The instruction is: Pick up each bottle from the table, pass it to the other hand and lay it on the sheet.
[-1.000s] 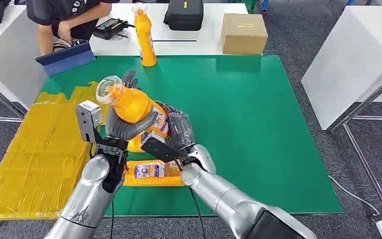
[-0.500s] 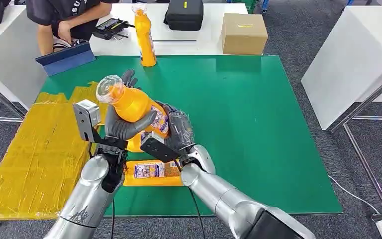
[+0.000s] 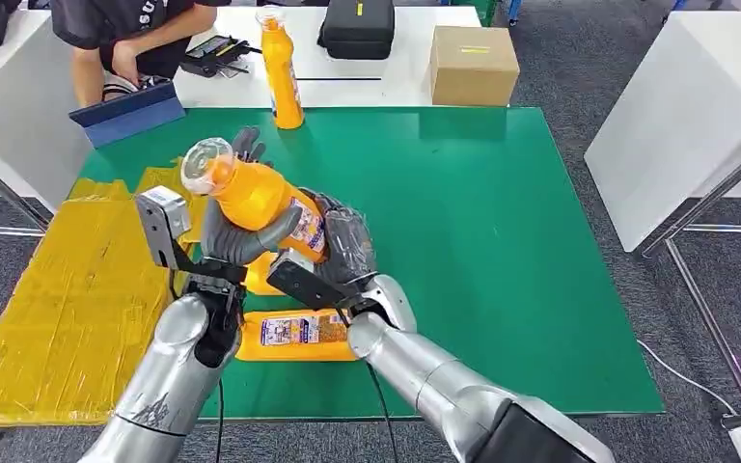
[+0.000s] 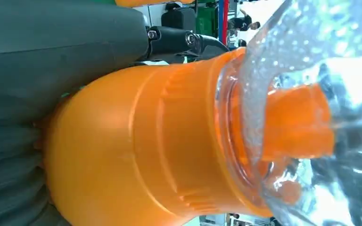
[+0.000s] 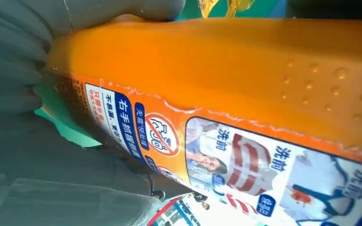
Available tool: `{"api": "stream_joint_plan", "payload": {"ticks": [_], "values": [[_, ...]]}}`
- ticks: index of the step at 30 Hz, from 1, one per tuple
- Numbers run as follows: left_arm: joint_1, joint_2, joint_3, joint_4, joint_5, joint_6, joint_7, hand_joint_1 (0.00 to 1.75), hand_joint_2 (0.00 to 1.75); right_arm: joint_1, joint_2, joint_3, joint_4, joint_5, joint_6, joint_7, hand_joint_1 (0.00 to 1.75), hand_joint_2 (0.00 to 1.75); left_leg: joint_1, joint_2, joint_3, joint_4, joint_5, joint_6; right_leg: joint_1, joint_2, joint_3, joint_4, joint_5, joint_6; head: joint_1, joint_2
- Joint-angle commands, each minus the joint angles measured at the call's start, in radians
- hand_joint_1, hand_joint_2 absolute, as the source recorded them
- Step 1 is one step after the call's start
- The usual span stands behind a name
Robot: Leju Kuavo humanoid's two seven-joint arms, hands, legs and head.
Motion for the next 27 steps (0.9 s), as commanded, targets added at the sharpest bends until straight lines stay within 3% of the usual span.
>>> {"api": "stream_joint_plan", "payload": {"ticks": [1,27], "values": [[-0.112,0.015,-0.037,0.057,0.002,-0.005,0.007,0.0,1.75,-0.011,-0.008,0.105,0.007,0.012,-0.003,-0.001,1.75,1.75,0.001,-0.002,0.001,0.001,-0.001,-0.002,0.001,-0.003,0.002,0.0,-0.001,-0.001,0.0,0.0],[-0.105,0.008,-0.035,0.104,0.0,-0.011,0.003,0.0,1.75,-0.043,-0.008,0.182,-0.044,-0.024,-0.001,0.034,1.75,1.75,0.001,-0.001,0.0,0.001,0.0,-0.002,0.001,-0.002,0.001,0.0,-0.001,-0.001,0.0,0.0]]}}
